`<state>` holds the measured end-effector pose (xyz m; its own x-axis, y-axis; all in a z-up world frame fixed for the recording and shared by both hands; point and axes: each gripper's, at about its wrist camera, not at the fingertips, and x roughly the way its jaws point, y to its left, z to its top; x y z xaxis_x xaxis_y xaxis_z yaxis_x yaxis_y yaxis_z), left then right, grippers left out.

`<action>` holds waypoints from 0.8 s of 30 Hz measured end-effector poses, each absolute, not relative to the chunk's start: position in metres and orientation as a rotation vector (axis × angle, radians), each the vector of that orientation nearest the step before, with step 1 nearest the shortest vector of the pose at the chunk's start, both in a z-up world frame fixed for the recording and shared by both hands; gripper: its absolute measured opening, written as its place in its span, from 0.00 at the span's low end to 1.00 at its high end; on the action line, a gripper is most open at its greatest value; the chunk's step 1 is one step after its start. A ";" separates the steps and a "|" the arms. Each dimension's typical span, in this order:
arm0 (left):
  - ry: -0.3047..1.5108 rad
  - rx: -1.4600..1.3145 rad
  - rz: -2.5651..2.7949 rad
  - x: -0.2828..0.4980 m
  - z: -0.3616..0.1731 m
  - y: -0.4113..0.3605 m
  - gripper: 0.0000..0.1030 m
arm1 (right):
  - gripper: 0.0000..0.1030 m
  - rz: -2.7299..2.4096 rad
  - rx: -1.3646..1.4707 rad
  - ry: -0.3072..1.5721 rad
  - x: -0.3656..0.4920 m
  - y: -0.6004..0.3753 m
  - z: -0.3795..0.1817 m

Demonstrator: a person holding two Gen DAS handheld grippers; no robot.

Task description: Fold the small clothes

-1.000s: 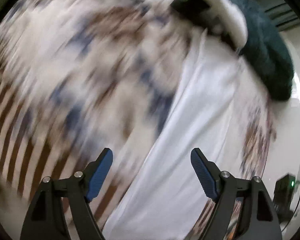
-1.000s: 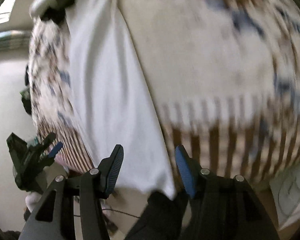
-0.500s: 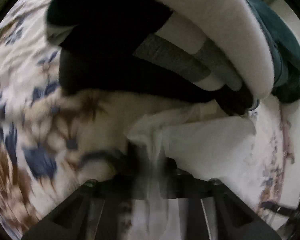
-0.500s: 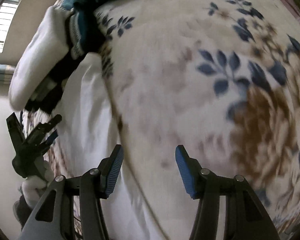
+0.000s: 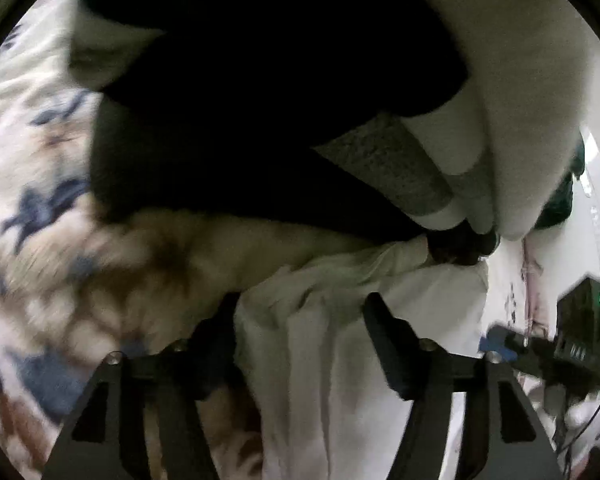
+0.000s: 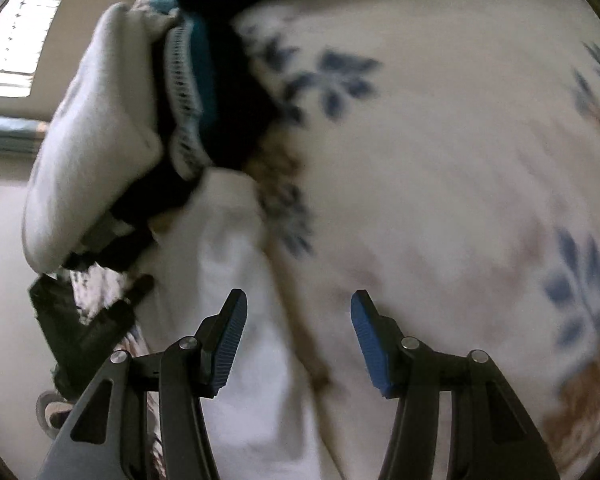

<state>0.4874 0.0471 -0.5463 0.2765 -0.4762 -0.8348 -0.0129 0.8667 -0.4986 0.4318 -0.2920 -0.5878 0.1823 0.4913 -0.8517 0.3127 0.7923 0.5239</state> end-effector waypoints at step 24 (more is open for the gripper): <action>0.984 -0.316 -0.405 0.451 -0.462 0.052 0.08 | 0.05 0.321 0.625 1.286 0.458 -0.241 -0.545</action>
